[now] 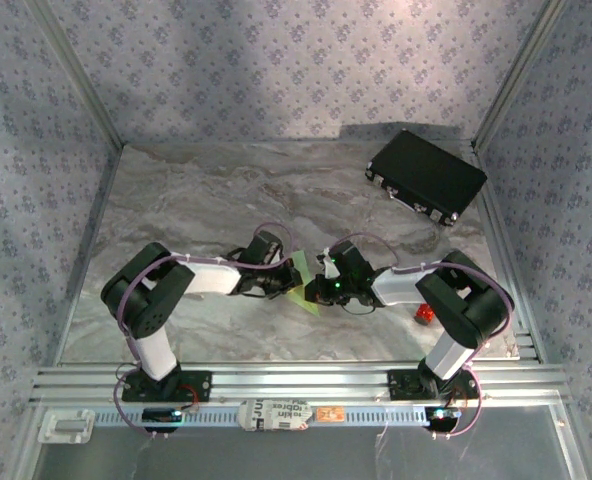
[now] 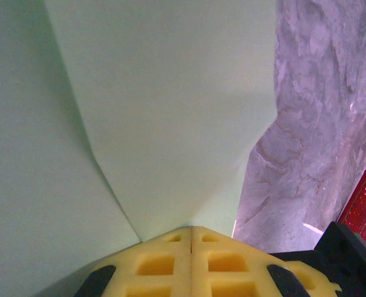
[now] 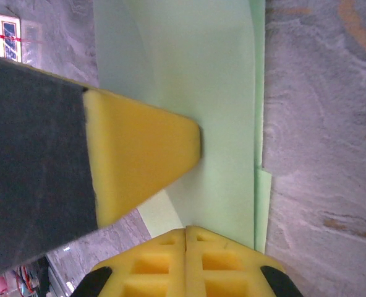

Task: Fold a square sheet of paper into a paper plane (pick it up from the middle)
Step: Fourth fold the wing at the center of the table.

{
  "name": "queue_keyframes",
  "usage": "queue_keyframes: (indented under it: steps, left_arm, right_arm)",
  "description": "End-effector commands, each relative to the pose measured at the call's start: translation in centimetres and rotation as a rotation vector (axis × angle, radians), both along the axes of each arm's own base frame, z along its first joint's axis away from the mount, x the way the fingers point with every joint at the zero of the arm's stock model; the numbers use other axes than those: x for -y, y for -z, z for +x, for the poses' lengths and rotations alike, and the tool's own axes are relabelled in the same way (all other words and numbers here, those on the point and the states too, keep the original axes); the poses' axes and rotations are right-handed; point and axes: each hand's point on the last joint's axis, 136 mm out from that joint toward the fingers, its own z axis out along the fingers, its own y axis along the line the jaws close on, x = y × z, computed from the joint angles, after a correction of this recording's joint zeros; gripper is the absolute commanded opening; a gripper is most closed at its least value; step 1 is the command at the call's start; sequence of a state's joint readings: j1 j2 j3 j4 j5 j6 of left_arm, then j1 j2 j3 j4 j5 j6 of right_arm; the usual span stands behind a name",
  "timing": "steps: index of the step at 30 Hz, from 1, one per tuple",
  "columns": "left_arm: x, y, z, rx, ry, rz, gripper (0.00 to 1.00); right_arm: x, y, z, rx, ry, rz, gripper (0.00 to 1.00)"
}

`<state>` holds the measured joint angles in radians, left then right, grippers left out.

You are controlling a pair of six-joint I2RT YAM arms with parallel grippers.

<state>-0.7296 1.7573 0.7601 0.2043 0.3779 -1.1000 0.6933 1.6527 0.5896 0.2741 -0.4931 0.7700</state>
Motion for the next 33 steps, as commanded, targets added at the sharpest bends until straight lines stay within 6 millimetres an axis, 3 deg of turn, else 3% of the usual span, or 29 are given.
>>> queue_keyframes:
  steps: [1, 13, 22, 33]
  left_arm:
    - [-2.8, 1.7, 1.9, -0.002, -0.076, 0.104, 0.02]
    - [-5.5, 1.8, 5.1, -0.009, -0.142, 0.107, 0.03]
    - [-5.7, 1.1, 6.6, 0.003, -0.138, 0.093, 0.05]
    - [-8.0, 1.6, 9.1, 0.013, -0.17, 0.167, 0.06]
  right_arm:
    - [4.0, 4.8, -3.8, -0.159, 0.007, -0.197, 0.0]
    - [4.1, 4.7, -4.1, -0.162, -0.006, -0.197, 0.0]
    - [4.0, 4.6, -4.2, -0.161, -0.014, -0.194, 0.0]
    - [4.1, 4.5, -4.3, -0.164, -0.022, -0.189, 0.0]
